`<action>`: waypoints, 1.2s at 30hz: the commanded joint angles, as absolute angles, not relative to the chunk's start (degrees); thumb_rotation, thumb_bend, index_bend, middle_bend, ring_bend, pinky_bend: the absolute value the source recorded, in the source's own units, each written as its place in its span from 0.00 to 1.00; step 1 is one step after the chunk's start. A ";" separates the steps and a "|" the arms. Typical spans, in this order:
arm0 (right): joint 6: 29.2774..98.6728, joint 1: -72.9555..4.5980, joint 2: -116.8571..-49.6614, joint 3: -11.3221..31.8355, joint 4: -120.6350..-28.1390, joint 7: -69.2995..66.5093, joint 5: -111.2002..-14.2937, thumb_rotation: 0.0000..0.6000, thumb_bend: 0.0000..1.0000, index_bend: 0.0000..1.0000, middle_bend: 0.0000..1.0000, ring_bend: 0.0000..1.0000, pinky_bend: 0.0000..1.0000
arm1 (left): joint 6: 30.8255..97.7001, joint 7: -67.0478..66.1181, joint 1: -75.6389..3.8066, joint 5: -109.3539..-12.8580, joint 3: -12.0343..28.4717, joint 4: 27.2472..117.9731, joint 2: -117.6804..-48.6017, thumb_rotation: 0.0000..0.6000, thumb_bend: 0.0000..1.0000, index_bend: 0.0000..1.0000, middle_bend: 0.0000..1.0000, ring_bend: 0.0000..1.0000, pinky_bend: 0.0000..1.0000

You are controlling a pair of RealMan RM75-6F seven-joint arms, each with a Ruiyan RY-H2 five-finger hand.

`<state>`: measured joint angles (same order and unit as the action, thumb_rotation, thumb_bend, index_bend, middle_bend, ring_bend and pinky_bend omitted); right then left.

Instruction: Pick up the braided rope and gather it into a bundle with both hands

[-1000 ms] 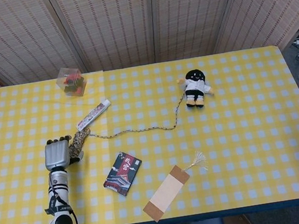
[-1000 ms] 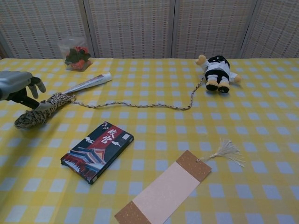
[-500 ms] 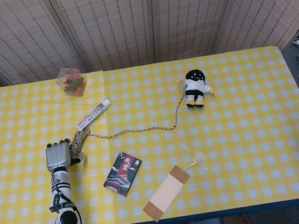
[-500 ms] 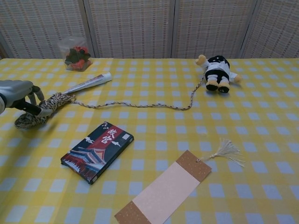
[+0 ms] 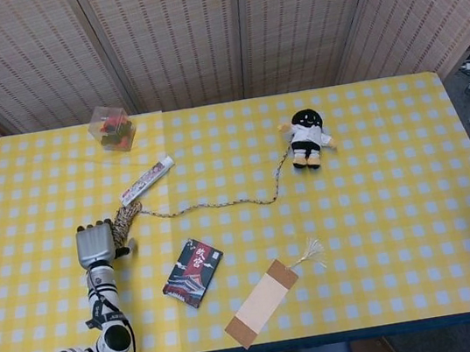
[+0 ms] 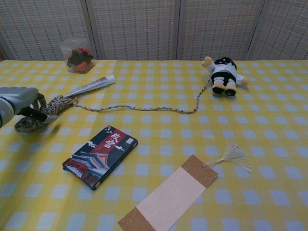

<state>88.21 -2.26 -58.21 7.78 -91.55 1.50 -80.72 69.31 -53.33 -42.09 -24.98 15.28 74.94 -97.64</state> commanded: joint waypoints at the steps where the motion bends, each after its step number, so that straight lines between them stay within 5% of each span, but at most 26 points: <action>1: 88.21 -2.23 -58.16 7.77 -91.56 1.49 -80.74 1.00 0.35 0.19 0.26 0.13 0.23 | 69.31 -52.83 -42.12 -25.05 15.31 73.19 -98.75 0.48 0.27 0.36 0.29 0.30 0.16; 27: 88.06 -1.81 -58.09 7.86 -91.55 1.52 -79.91 1.00 0.35 0.19 0.26 0.13 0.23 | 67.65 -48.05 -41.92 -29.70 17.90 61.91 -103.73 0.62 0.27 0.55 0.57 0.49 0.18; 36: 88.30 -1.59 -57.81 7.96 -91.94 1.73 -79.73 1.00 0.35 0.19 0.26 0.13 0.23 | 66.05 -42.21 -41.16 -35.69 17.71 59.25 -103.29 0.88 0.27 0.67 0.70 0.59 0.22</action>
<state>88.30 -1.59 -57.85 7.93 -91.89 1.69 -79.76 66.63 -43.58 -41.46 -34.23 17.97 59.89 -103.63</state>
